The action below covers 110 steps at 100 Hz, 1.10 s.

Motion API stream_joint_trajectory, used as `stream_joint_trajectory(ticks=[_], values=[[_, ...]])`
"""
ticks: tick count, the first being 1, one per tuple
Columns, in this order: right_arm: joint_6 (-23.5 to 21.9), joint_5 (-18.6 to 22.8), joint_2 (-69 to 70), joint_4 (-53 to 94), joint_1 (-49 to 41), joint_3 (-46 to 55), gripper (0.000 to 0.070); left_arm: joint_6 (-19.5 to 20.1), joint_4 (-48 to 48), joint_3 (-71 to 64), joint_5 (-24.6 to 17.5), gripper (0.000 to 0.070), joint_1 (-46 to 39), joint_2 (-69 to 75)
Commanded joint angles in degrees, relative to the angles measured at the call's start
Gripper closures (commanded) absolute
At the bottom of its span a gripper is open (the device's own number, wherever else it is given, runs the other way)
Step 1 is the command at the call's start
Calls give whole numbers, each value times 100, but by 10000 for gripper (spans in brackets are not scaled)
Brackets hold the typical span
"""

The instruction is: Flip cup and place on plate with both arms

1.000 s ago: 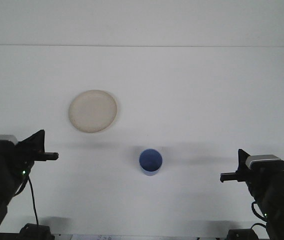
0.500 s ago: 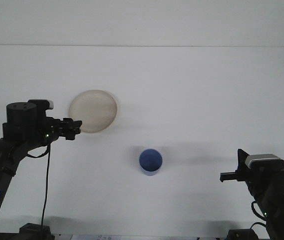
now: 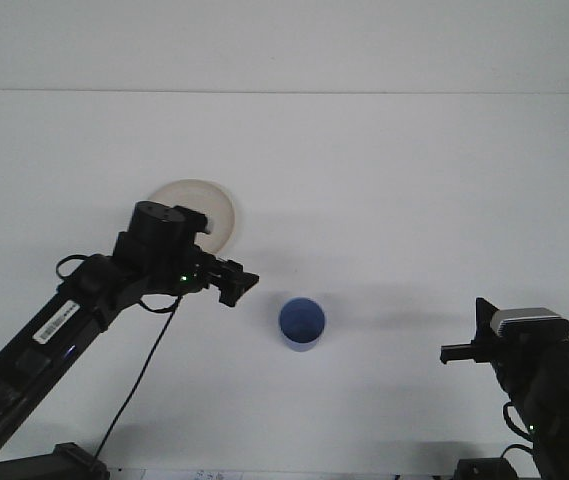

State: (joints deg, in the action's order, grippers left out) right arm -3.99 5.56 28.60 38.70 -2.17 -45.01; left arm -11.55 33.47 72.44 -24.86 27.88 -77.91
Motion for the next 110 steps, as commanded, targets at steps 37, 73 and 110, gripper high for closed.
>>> stream_joint_trajectory(ticks=[37, 73, 110], values=[[-74, 0, 39, -59, 0, -61, 700, 210, 151, 905, 752, 275, 1119, -1268], [-74, 0, 39, -63, 0, -61, 700, 470, 426, 905, 1029, 276, 1526, -1878], [-74, 0, 39, -61, 0, -61, 700, 595, 433, 966, 1064, 690, 1602, -2260]])
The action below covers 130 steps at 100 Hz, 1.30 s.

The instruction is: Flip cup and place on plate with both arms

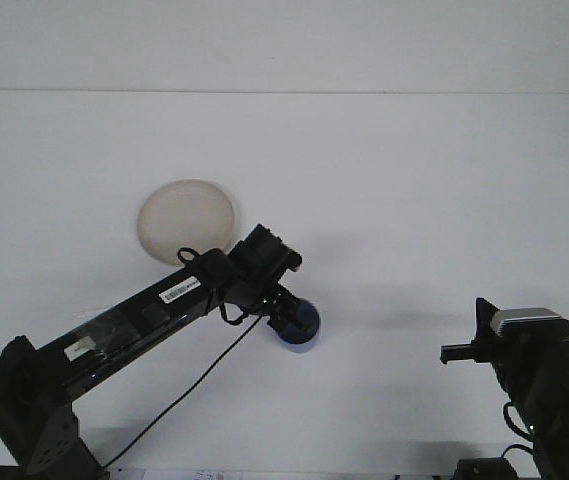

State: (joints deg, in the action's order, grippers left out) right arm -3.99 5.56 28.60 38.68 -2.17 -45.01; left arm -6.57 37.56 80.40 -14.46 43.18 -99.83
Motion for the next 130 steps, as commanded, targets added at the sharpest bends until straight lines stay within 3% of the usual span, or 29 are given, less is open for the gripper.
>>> stream_joint_trajectory(ticks=[1, 25, 54, 86, 101, 130], values=[[-74, 0, 39, -59, 0, -61, 700, 96, 37, 184, 35, 690, 72, -70], [-74, 0, 39, -59, 0, -61, 700, 267, 619, 992, 750, 690, -284, -59], [-76, 0, 39, -59, 0, -61, 700, 555, 850, 1821, 1659, 690, -1934, -63], [-76, 0, 39, -59, 0, -61, 700, 496, 1038, 1832, 1637, 690, -3473, -374], [-76, 0, 39, -59, 0, -61, 700, 474, 979, 1832, 1307, 689, -3665, -667], [-76, 2, 39, -57, 0, -61, 700, 461, 859, 1832, 1298, 689, -3674, -1014]])
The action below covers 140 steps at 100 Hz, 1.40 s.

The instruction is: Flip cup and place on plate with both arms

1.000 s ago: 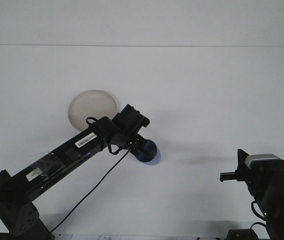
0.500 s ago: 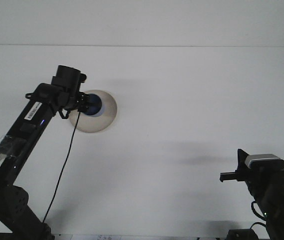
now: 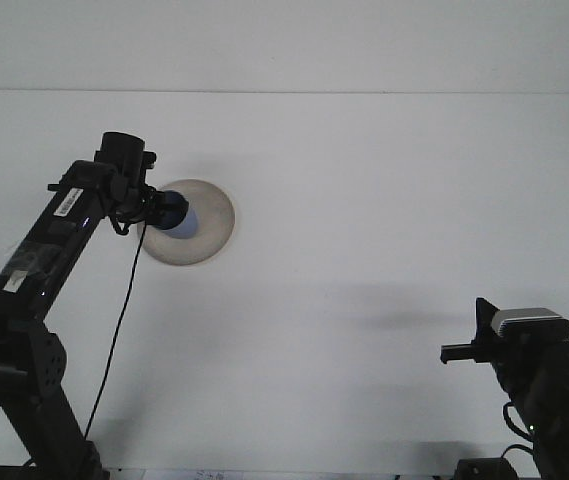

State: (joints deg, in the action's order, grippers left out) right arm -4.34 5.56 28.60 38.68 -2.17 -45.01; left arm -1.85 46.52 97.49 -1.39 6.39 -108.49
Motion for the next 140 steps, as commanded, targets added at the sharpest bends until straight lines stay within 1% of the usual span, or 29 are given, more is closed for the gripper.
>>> stream_joint_trajectory(ticks=[1, 7, 10, 14, 19, 24, 29, 33, 42, 56, 65, 81, 92, 104, 122, 130, 140], values=[[-42, 2, 39, -55, 0, -61, 700, -11, -39, 122, -9, 688, 4, -151], [-42, 2, 39, -55, 0, -61, 700, -13, -66, 122, -9, 673, 4, -151], [-42, 2, 39, -55, 0, -61, 700, -15, -76, 122, -9, 638, 4, -149], [-42, 2, 39, -55, 0, -61, 700, -44, -85, 125, -11, 547, 4, -149], [-42, 2, 39, -55, 0, -61, 700, -79, -105, 125, -9, 396, 4, -149], [-42, 0, 39, -55, 0, -61, 700, -76, -133, 125, -11, 268, 4, -149], [-42, 0, 39, -57, 0, -61, 700, -74, -173, 127, -9, 179, 4, -149], [-42, 2, 39, -57, 0, -61, 700, -74, -177, 146, -11, 142, 4, -149], [-42, 0, 39, -57, 0, -61, 700, -74, -155, 247, -13, 109, 4, -149], [-42, 0, 39, -55, 0, -61, 700, -68, 2, 610, -15, 99, -4, -146], [-42, 0, 39, -55, 0, -61, 700, -70, 111, 885, -15, 57, -13, -125], [-42, 0, 39, -55, 0, -61, 700, -79, 177, 914, -15, 58, -11, 240], [-39, -2, 39, -52, 0, -61, 700, -164, 140, 697, -15, 63, 7, 715], [-42, -4, 39, -55, 0, -61, 700, -205, -334, -7, -15, 63, 125, 1578], [-39, -7, 39, -57, 0, -61, 700, -232, -1325, -1550, -11, 65, 446, 3235], [-39, -4, 39, -57, 0, -61, 700, -387, -1899, -2358, -11, 80, 597, 4039], [-37, -2, 39, -57, 0, -61, 700, -457, -2516, -3388, -2, 81, 750, 5014]])
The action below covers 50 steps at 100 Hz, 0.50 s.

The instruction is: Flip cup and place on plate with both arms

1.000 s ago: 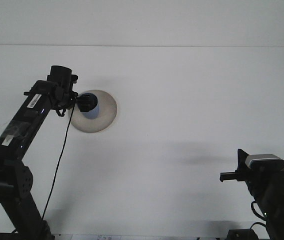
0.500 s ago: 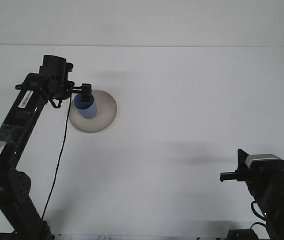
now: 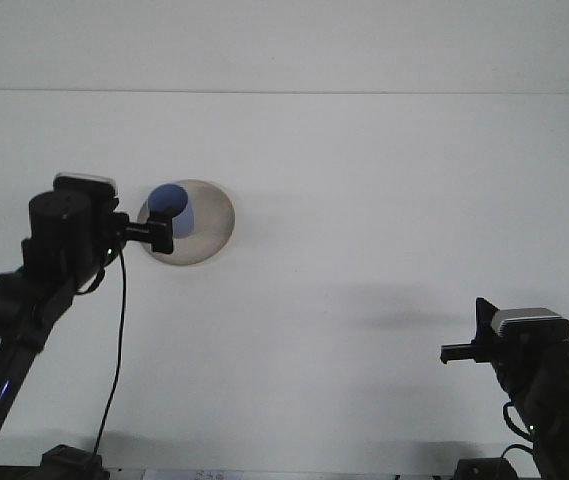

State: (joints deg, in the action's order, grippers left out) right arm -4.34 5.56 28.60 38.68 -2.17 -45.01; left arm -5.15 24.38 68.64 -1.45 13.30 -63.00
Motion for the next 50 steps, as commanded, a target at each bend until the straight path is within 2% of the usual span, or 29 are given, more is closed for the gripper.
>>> stream_joint_trajectory(ticks=[1, 17, 35, 41, 48, 50], values=[[-39, -2, 39, -57, 0, -61, 700, -142, -352, -599, 4, 81, 68, 555], [-39, -2, 37, -57, 0, -61, 700, -396, -780, -1961, 74, 98, 103, 1862], [-42, 0, 33, -59, 0, -61, 700, -385, -774, -2905, 564, 309, 101, 2719], [-42, 0, 33, -59, 0, -61, 700, -363, -780, -3080, 584, 433, 101, 2879], [-39, 0, 33, -59, 0, -61, 700, -326, -774, -3176, 584, 689, 101, 2986], [-39, 0, 33, -59, 0, -61, 700, -328, -772, -3182, 584, 700, 101, 3001]])
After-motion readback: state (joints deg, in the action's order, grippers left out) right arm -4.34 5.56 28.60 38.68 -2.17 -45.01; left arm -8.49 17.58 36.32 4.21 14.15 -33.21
